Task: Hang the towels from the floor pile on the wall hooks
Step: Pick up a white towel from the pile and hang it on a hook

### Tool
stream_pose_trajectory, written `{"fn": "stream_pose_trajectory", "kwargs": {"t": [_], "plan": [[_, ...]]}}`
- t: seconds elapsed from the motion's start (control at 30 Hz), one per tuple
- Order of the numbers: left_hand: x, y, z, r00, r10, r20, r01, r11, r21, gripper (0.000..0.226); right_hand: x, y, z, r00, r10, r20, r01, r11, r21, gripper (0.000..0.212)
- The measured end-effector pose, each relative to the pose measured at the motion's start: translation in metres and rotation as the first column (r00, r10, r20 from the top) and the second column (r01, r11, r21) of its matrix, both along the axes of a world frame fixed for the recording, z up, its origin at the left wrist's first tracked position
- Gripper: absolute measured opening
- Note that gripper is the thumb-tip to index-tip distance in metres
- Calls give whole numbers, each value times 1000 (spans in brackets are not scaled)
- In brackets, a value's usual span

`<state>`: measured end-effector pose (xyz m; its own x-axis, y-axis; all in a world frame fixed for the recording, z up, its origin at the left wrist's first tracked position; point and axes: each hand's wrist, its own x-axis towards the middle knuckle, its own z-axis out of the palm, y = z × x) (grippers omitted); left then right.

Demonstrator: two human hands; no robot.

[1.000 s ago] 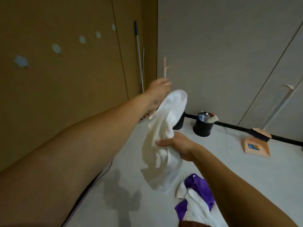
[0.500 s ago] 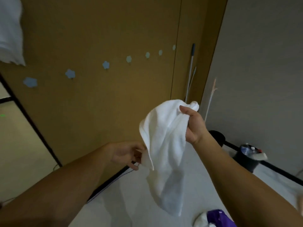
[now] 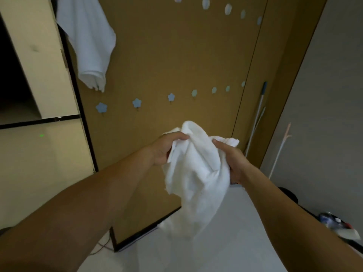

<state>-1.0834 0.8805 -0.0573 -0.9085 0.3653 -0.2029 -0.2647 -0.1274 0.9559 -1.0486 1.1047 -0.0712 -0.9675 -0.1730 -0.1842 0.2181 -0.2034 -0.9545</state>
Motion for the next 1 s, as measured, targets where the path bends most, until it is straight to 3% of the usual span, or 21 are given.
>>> {"fn": "stream_pose_trajectory", "kwargs": {"t": [0.13, 0.2, 0.27, 0.37, 0.43, 0.5, 0.57, 0.63, 0.7, 0.77, 0.83, 0.9, 1.0], "plan": [[-3, -21, 28, 999, -27, -32, 26, 999, -39, 41, -1, -37, -1, 992, 68, -104, -56, 992, 117, 61], [0, -24, 37, 996, -59, -66, 60, 998, 17, 24, -4, -67, -1, 980, 148, -136, -121, 975, 186, 69], [-1, -30, 45, 984, -146, -104, 160, 976, 149, 7, -7, -94, -1, 984, 74, -160, -40, 977, 208, 69], [-12, -57, 39, 999, 48, 20, -52, 929, 365, 20, -12, -109, 2, 984, -117, -135, 131, 987, 97, 64], [-21, -79, 22, 986, 156, 51, -162, 971, 173, 39, -15, -113, 3, 983, -129, -133, 133, 991, 21, 64], [-24, -92, 3, 992, 81, 93, -73, 994, -86, 67, -17, -124, 4, 990, -43, -138, 42, 999, -8, 65], [-25, -99, -9, 982, -39, 184, 58, 994, -98, 79, -18, -139, 5, 994, -6, -107, 5, 1000, -11, 62], [-27, -105, -16, 966, -108, 233, 126, 990, -60, 78, -21, -149, 6, 991, -106, -79, 104, 994, -30, 56], [-27, -112, -18, 965, -134, 226, 172, 973, -155, 88, -28, -152, 6, 978, -202, -58, 200, 979, -42, 47], [-24, -117, -14, 967, -173, 185, 203, 967, -156, 90, -32, -155, 5, 984, -174, -30, 175, 984, 35, 42], [-21, -119, -7, 988, -110, 110, 115, 992, -45, 67, -37, -160, 4, 994, -106, -26, 108, 990, 91, 42], [-20, -123, -2, 992, 62, 112, -64, 998, 20, 53, -43, -158, 4, 996, -76, -48, 82, 989, 127, 43], [-19, -138, 4, 966, 234, 108, -238, 971, 25, 39, -62, -133, 4, 989, -85, -122, 127, 906, 404, 45]]}}
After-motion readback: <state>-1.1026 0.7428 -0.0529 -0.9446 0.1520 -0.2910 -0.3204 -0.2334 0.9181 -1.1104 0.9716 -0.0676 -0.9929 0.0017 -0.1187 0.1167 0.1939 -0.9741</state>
